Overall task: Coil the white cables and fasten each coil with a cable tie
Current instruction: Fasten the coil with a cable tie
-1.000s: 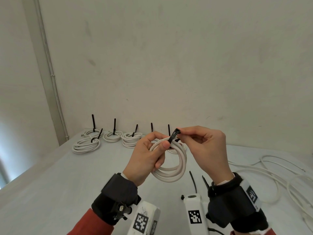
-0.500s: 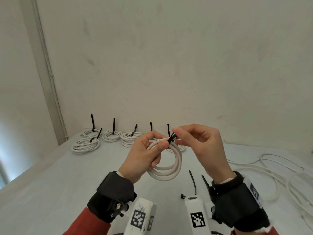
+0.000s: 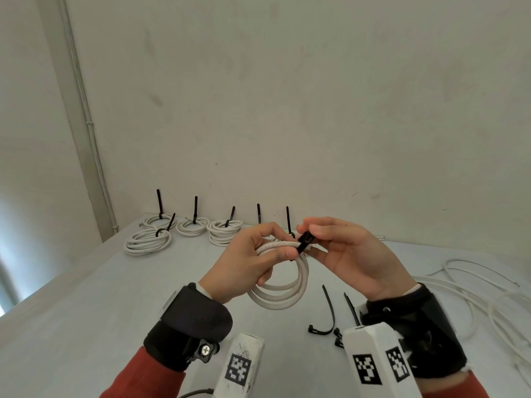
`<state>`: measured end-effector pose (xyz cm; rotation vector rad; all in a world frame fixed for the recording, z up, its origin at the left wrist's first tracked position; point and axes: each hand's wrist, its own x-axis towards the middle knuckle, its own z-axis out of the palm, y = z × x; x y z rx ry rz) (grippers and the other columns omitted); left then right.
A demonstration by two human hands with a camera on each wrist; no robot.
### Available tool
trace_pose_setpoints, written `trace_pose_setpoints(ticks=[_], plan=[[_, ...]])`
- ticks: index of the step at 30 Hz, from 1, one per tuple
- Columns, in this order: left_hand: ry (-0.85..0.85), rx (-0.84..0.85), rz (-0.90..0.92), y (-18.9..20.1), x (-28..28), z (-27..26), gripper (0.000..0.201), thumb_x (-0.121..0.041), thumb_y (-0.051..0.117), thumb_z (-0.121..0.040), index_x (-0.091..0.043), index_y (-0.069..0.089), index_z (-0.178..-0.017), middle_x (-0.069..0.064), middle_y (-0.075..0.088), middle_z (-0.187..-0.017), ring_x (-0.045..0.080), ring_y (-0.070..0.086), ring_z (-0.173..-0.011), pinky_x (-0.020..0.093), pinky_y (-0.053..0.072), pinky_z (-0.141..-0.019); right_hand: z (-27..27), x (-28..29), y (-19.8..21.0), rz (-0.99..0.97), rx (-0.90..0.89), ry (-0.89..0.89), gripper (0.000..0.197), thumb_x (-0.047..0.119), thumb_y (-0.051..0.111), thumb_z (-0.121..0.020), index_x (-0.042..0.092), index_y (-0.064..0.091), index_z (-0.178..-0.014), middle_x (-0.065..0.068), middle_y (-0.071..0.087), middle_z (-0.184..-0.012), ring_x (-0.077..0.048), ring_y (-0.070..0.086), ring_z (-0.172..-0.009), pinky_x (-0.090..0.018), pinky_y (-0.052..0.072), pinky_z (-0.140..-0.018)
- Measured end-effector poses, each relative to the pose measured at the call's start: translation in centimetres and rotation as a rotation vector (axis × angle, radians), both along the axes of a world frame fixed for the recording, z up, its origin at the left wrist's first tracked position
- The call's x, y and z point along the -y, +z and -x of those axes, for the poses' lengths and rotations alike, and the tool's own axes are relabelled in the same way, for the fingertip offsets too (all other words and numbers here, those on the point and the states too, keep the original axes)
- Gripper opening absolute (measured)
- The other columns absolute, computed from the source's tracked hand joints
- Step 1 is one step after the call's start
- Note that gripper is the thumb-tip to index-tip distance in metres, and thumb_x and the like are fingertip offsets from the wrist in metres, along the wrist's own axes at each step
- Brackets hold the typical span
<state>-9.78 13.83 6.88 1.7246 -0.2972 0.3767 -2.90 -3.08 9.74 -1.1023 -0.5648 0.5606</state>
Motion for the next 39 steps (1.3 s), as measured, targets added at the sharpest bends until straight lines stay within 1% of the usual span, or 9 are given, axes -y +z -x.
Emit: trace_pose_setpoints(ticks=[3,9,14,21,25,28,33,36,39], plan=[[-0.003,0.022,0.029,0.1,-0.1,0.0,0.016,-0.021,0.066,-0.076,-0.01,0.057,-0.082,-0.009,0.052,-0.047,0.007,0.033,-0.031,0.015,0.026,-0.035,0.2,0.1,0.3,-0.033,-0.043,-0.005,0.035,0.005,0.065,-0.067,0.01,0.072,-0.102,-0.012,0.069,-0.081,-0.018,0.067,-0.076,-0.031,0.058,-0.081],[0.008,0.07,-0.042,0.0,0.1,0.0,0.021,-0.027,0.065,-0.077,-0.011,0.054,-0.085,-0.009,0.055,-0.046,0.009,0.034,-0.03,0.016,0.026,-0.037,0.6,-0.2,0.3,-0.043,-0.016,-0.011,0.055,0.003,0.058,-0.071,0.018,0.06,-0.124,-0.004,0.067,-0.071,-0.017,0.062,-0.079,-0.038,0.053,-0.088],[0.058,0.08,-0.131,-0.3,0.0,-0.1,0.015,-0.022,0.065,-0.084,-0.013,0.054,-0.084,-0.008,0.055,-0.048,0.012,0.038,-0.031,0.018,0.029,-0.038,0.7,-0.4,0.3,-0.061,-0.027,-0.045,0.058,0.004,0.061,-0.071,0.023,0.06,-0.125,-0.01,0.067,-0.079,-0.017,0.064,-0.074,-0.031,0.056,-0.073],[0.209,0.156,-0.335,-0.2,-0.9,-0.2,0.017,-0.025,0.065,-0.087,-0.017,0.051,-0.082,-0.003,0.061,-0.06,0.018,0.055,-0.039,0.021,0.041,-0.045,1.1,-0.9,-0.1,-0.066,0.092,-0.15,0.061,0.003,0.068,-0.07,0.017,0.055,-0.128,-0.01,0.071,-0.081,-0.018,0.068,-0.087,-0.028,0.055,-0.084],[0.209,0.235,-0.381,-0.4,-0.9,-0.2,0.018,-0.028,0.065,-0.086,-0.023,0.049,-0.079,-0.004,0.052,-0.048,0.008,0.045,-0.038,0.017,0.037,-0.045,1.3,-0.8,0.1,-0.073,0.158,-0.158,0.071,0.005,0.07,-0.067,0.023,0.049,-0.133,-0.008,0.069,-0.084,-0.018,0.066,-0.085,-0.028,0.053,-0.085],[0.208,0.303,-0.447,-0.5,-0.9,-0.3,0.017,-0.029,0.067,-0.086,-0.023,0.052,-0.081,0.003,0.052,-0.051,0.01,0.041,-0.043,0.016,0.033,-0.046,1.4,-0.5,0.2,-0.062,0.186,-0.144,0.077,0.005,0.07,-0.066,0.031,0.048,-0.135,-0.007,0.064,-0.09,-0.018,0.063,-0.082,-0.029,0.052,-0.084],[0.193,0.348,-0.523,-0.7,-0.8,-0.4,0.021,-0.049,0.059,-0.082,-0.03,0.05,-0.084,-0.007,0.065,-0.071,0.017,0.05,-0.056,0.026,0.043,-0.057,1.0,-0.3,0.1,-0.054,0.159,-0.136,0.078,0.002,0.07,-0.062,0.029,0.052,-0.132,-0.003,0.053,-0.077,-0.016,0.057,-0.075,-0.028,0.05,-0.084],[0.187,0.362,-0.602,-1.1,-0.6,-0.7,0.029,-0.047,0.057,-0.082,-0.019,0.05,-0.084,-0.036,0.058,-0.079,0.002,0.05,-0.065,0.01,0.036,-0.061,0.8,-0.4,0.0,-0.033,0.121,-0.131,0.073,-0.001,0.07,-0.059,0.022,0.057,-0.127,-0.002,0.05,-0.073,-0.013,0.055,-0.068,-0.023,0.05,-0.077],[0.225,0.394,-0.641,-1.3,-0.9,-0.9,0.025,-0.04,0.06,-0.085,-0.021,0.044,-0.083,-0.031,0.061,-0.082,-0.008,0.049,-0.068,0.007,0.036,-0.064,0.4,-0.3,-0.3,0.1,0.248,-0.301,0.047,0.006,0.078,-0.064,0.02,0.065,-0.108,-0.002,0.055,-0.085,-0.015,0.056,-0.075,-0.029,0.048,-0.084]])
